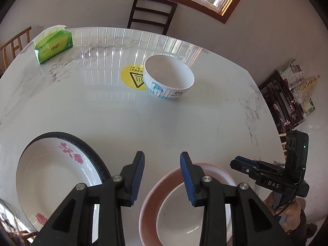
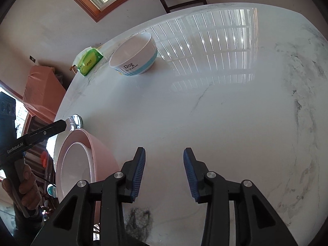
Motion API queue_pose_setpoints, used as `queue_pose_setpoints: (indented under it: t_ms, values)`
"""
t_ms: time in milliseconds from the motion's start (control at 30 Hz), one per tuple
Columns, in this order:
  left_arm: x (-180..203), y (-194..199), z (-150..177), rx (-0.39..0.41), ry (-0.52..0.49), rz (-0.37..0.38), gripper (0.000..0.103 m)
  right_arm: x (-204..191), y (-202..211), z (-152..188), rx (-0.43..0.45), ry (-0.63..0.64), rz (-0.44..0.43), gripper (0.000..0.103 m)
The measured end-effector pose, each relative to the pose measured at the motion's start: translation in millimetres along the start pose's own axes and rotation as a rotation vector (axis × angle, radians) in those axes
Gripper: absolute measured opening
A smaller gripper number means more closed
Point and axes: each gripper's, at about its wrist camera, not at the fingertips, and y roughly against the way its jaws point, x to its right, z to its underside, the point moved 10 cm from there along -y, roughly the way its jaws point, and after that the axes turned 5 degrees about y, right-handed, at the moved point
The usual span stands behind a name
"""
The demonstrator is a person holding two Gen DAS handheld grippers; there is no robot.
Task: Organize plates and bowls
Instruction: 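Move both tools to the white Dog bowl and close them on its rim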
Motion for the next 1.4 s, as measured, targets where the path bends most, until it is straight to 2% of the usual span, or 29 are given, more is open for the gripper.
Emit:
queue_pose_setpoints:
  t_ms: [200, 367, 467, 567, 700, 767, 933, 1100, 1400]
  values:
    - [1, -8, -35, 0.032, 0.035, 0.042, 0.037, 10, -13, -18, -0.007, -0.025, -0.009, 0.038]
    - [-2, -20, -67, 0.056, 0.056, 0.034, 0.041, 12, -16, -45, 0.012, -0.029, -0.026, 0.042]
    - [-5, -35, -84, 0.036, 0.064, 0.024, 0.044, 10, -16, -66, 0.030, -0.037, -0.049, 0.044]
    - [-9, -46, -103, 0.046, 0.091, 0.058, 0.044, 8, -14, -90, 0.054, -0.028, -0.060, 0.048]
    - [-20, -66, -119, 0.017, 0.162, 0.079, 0.044, 1, -16, -117, 0.072, -0.023, -0.077, 0.050]
    - [-23, -73, -125, 0.010, 0.195, 0.101, 0.044, -2, -18, -127, 0.076, -0.016, -0.077, 0.050]
    - [-30, -86, -133, 0.008, 0.225, 0.097, 0.044, -13, -27, -148, 0.085, -0.010, -0.082, 0.050]
    - [-28, -94, -134, -0.008, 0.230, 0.100, 0.044, -20, -34, -160, 0.081, -0.004, -0.080, 0.050]
    - [-30, -103, -139, -0.005, 0.192, 0.050, 0.044, -18, -53, -172, 0.062, -0.039, -0.066, 0.050]
